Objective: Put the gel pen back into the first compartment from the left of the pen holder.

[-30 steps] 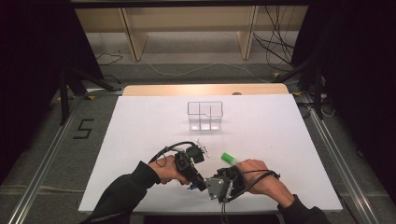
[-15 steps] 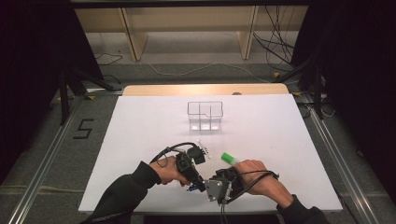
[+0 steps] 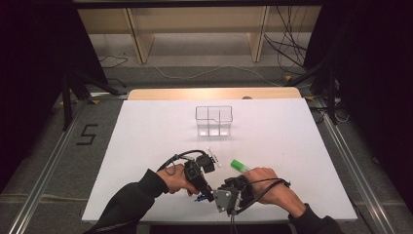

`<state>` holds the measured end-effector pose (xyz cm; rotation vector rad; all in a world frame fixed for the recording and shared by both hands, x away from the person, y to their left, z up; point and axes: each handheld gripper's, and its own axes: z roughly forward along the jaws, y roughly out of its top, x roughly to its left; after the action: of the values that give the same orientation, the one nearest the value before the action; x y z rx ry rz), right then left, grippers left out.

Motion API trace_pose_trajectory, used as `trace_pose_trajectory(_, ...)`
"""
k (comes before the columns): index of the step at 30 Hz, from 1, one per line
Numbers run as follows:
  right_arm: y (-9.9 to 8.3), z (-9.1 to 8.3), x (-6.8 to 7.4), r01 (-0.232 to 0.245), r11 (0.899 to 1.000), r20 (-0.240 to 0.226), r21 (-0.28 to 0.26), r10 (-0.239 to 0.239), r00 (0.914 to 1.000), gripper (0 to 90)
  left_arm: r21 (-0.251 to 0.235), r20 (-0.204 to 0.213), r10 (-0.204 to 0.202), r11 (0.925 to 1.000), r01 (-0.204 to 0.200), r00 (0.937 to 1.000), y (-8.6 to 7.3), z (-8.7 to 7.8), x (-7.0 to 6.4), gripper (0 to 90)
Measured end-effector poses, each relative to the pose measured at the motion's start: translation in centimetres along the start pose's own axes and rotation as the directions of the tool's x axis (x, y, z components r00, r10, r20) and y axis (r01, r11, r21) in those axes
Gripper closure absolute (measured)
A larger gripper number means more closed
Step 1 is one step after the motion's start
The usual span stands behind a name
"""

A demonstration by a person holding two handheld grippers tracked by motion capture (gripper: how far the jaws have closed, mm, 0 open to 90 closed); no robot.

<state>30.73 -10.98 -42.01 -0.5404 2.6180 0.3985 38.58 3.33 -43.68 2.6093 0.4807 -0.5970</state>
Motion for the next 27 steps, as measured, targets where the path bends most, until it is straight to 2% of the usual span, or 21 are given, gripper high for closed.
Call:
trace_pose_trajectory(6,0.1,0.1,0.0,-0.011,1.000,-0.006,0.009,0.011,0.9999,78.2,0.010,-0.014,0.003,0.9999,-0.003,0.9999,0.1,0.0,-0.1,77.6)
trace_pose_trajectory(9,-0.1,-0.1,-0.1,-0.026,1.000,0.007,0.017,0.026,0.9996,69.3,0.007,-0.035,0.003,1.0000,-0.002,0.9994,-0.1,-0.2,0.0,78.0)
trace_pose_trajectory(11,-0.3,-0.5,-0.3,-0.036,0.999,0.031,0.000,0.036,0.9989,66.2,0.000,-0.042,0.001,1.0000,-0.001,0.9991,-0.2,-0.5,0.1,78.1)
trace_pose_trajectory(13,-0.5,-1.1,-0.5,-0.065,0.997,0.058,-0.029,0.067,0.9961,58.2,-0.024,-0.050,-0.015,0.9996,0.014,0.9986,-0.3,-1.0,0.2,78.1)
trace_pose_trajectory(15,-0.9,-1.7,-0.7,-0.114,0.993,0.087,-0.041,0.117,0.9893,55.8,-0.043,-0.073,-0.020,0.9989,0.017,0.9971,-0.5,-1.6,0.3,78.1)
trace_pose_trajectory(17,-1.3,-2.4,-1.0,-0.169,0.983,0.110,-0.069,0.176,0.9783,49.3,-0.074,-0.089,-0.041,0.9967,0.034,0.9952,-0.8,-2.1,0.5,78.2)
trace_pose_trajectory(18,-1.5,-2.7,-1.1,-0.200,0.976,0.130,-0.080,0.210,0.9690,46.6,-0.077,-0.102,-0.038,0.9966,0.030,0.9941,-0.9,-2.4,0.8,78.1)
trace_pose_trajectory(20,-2.0,-3.2,-1.4,-0.254,0.959,0.150,-0.126,0.271,0.9507,42.7,-0.110,-0.119,-0.066,0.9925,0.053,0.9907,-1.2,-3.0,1.1,78.1)
trace_pose_trajectory(21,-2.2,-3.5,-1.5,-0.294,0.945,0.155,-0.146,0.315,0.9365,41.6,-0.126,-0.125,-0.077,0.9901,0.061,0.9891,-1.3,-3.2,1.3,78.2)
trace_pose_trajectory(22,-2.4,-3.7,-1.6,-0.339,0.923,0.156,-0.184,0.368,0.9167,40.8,-0.150,-0.131,-0.096,0.9857,0.076,0.9868,-1.4,-3.3,1.3,78.2)
trace_pose_trajectory(23,-2.7,-3.9,-1.7,-0.386,0.896,0.149,-0.220,0.422,0.8944,39.9,-0.162,-0.138,-0.098,0.9839,0.075,0.9855,-1.5,-3.6,1.5,78.1)
trace_pose_trajectory(25,-3.4,-4.2,-1.9,-0.444,0.856,0.143,-0.265,0.491,0.8595,37.6,-0.198,-0.159,-0.117,0.9766,0.084,0.9804,-1.7,-4.0,1.7,78.1)
trace_pose_trajectory(27,-4.0,-4.3,-1.9,-0.507,0.805,0.142,-0.309,0.566,0.8118,35.2,-0.233,-0.172,-0.135,0.9680,0.092,0.9758,-1.9,-4.4,1.8,78.1)
